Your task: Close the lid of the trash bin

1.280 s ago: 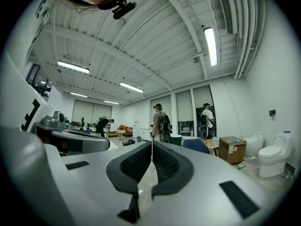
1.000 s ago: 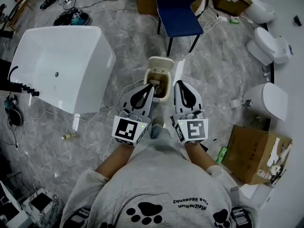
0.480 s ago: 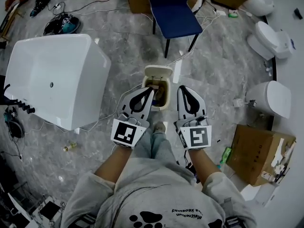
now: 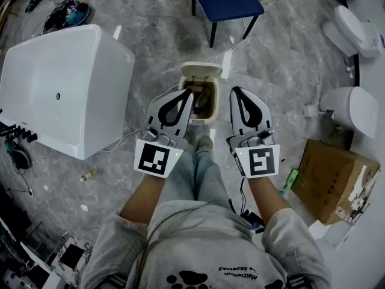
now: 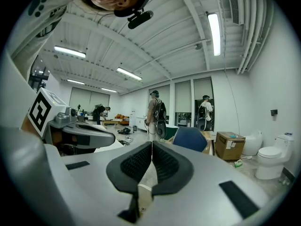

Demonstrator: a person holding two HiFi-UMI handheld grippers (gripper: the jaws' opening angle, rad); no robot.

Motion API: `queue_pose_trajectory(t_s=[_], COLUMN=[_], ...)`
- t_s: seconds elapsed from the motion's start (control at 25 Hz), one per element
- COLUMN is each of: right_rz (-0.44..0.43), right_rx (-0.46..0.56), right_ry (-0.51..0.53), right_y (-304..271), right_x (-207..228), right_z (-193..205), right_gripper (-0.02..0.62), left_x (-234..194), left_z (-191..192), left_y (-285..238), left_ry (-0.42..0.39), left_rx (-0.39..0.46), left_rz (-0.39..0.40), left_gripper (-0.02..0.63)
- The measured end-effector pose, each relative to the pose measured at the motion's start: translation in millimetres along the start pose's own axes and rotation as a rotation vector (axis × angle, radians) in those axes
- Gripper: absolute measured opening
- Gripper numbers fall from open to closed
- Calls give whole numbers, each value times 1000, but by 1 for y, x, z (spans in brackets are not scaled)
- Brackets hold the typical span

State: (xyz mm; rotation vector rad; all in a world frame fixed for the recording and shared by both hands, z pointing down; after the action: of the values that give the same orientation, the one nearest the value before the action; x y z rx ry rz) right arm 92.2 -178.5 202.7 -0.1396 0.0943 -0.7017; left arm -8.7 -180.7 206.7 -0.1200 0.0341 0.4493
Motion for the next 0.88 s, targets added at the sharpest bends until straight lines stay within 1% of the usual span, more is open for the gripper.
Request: queue_pose_trajectory(t_s=[0.16, 0.36, 0.52, 0.6, 0.68, 0.88], right_rz=[3, 3, -3, -8, -9, -24], right_rx=[-7, -24, -32, -34, -57, -68], right_ry=[16, 33, 41, 43, 46, 46], right_y=[-12, -32, -47, -53, -58, -72], right_x=[12, 21, 29, 32, 36, 44], right_z=[24, 53, 76, 86, 98, 120], right_gripper=[32, 32, 32, 32, 32, 32], left_x=[-9, -28, -39, -43, -47, -55], left_z=[29, 63, 91, 100, 109, 126], left_y=[-17, -32, -48, -55, -62, -80], left_ry=[-4, 17, 11, 14, 14, -5], left_rx=[-8, -29, -46, -45, -49, -52], left_rz=[-3, -34, -36, -37, -39, -24], left_gripper=[20, 20, 20, 20, 20, 20])
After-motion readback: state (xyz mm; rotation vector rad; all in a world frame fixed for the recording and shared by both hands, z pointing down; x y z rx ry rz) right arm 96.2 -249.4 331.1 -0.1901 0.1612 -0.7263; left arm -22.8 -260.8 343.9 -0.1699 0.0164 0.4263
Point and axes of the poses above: the fingertips, and each gripper's own axes: y backward along the fingers, x to its right, z out of its underside, the point moved 1 cm from there along y, backward along the fingers, and after that the axes turned 12 degrees about -z, right-handed, at the moved point
